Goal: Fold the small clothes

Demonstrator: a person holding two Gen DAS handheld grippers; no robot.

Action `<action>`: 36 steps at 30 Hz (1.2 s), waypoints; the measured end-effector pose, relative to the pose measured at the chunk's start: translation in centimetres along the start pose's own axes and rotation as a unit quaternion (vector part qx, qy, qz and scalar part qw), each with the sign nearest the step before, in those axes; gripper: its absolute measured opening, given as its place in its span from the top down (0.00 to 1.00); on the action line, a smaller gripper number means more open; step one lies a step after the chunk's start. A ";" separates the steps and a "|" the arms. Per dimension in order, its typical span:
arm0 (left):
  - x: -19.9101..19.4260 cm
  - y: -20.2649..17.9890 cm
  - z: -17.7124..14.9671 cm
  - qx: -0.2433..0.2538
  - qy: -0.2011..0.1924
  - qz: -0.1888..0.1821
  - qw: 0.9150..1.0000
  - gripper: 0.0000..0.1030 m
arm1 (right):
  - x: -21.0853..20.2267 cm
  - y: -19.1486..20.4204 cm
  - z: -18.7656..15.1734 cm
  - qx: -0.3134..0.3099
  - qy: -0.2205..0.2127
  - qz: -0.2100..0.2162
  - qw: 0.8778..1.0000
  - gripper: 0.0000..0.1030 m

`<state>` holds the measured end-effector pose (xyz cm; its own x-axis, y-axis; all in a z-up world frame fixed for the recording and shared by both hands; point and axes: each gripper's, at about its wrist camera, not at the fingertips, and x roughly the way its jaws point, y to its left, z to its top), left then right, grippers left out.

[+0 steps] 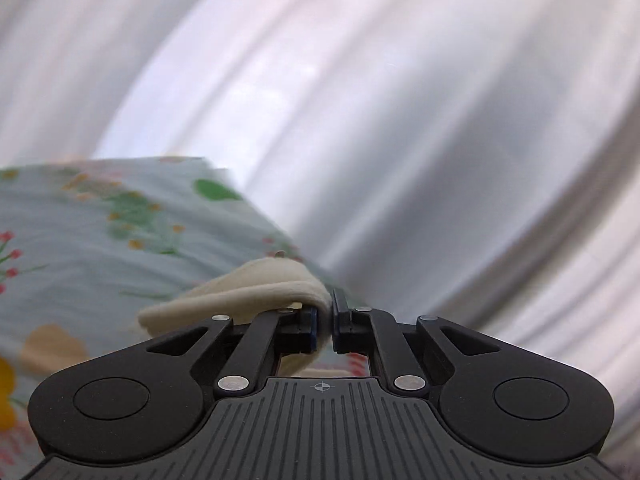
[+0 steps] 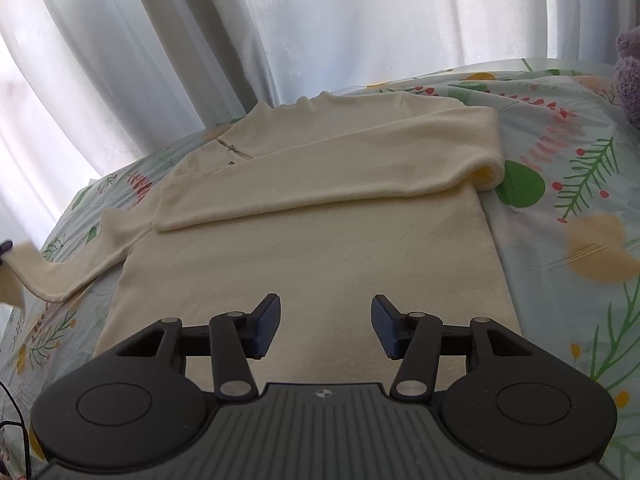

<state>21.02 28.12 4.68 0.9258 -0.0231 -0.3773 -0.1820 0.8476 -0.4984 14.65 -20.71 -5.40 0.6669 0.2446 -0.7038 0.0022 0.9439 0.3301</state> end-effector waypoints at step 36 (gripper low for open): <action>8.4 -6.7 -13.3 0.077 0.222 0.012 0.972 0.59 | 13.5 3.0 9.8 -0.030 -0.001 0.070 0.997 0.94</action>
<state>25.65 15.19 -5.56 0.6812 -0.2006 -0.7041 -0.1180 0.9190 -0.3761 31.01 -16.70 -7.73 0.6591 0.3740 -0.6524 -0.1353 0.9124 0.3864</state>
